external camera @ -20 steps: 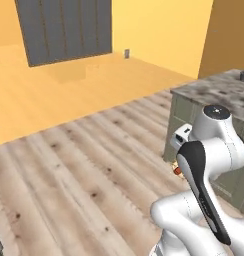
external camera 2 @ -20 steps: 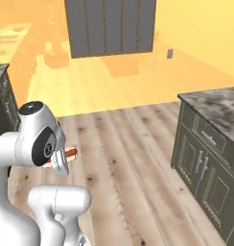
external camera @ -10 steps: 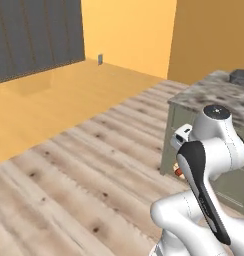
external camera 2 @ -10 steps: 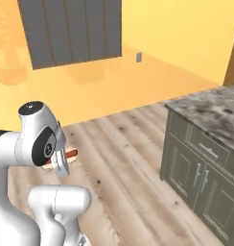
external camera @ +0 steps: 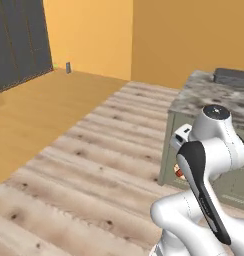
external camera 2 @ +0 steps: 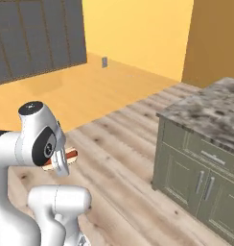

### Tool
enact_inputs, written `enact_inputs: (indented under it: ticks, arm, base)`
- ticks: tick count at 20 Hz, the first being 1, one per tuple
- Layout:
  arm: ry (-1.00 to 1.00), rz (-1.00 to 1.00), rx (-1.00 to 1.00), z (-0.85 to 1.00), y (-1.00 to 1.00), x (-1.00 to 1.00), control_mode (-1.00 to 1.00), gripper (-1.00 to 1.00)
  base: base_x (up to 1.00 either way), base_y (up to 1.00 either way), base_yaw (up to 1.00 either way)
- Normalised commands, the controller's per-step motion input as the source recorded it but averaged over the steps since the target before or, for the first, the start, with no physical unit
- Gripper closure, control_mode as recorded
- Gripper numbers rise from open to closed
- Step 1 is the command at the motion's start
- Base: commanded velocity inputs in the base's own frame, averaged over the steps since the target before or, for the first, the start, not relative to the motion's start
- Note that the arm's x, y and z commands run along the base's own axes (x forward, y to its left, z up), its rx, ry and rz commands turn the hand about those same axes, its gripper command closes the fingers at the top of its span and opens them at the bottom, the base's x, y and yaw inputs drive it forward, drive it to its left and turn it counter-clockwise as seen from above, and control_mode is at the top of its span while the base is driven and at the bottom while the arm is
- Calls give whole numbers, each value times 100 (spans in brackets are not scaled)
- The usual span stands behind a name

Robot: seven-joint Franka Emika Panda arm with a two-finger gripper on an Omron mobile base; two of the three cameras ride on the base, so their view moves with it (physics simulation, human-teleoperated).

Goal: Place the cold items (eggplant and corn) from the fridge in one tupperware on the dining counter. Place the warm items (kebab skewer and hot dog) in the stove area in another tupperware.

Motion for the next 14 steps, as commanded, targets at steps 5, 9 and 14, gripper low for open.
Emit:
enact_inputs:
  ticks: [5, 9, 14]
  arm:
    - [0, 0, 0, 0, 0, 0, 100, 100]
    - [0, 0, 0, 0, 0, 0, 100, 100]
    - [0, 0, 0, 0, 0, 0, 100, 100]
  base:
    - [100, 75, -54]
    - [100, 81, -53]
    - [100, 82, -52]
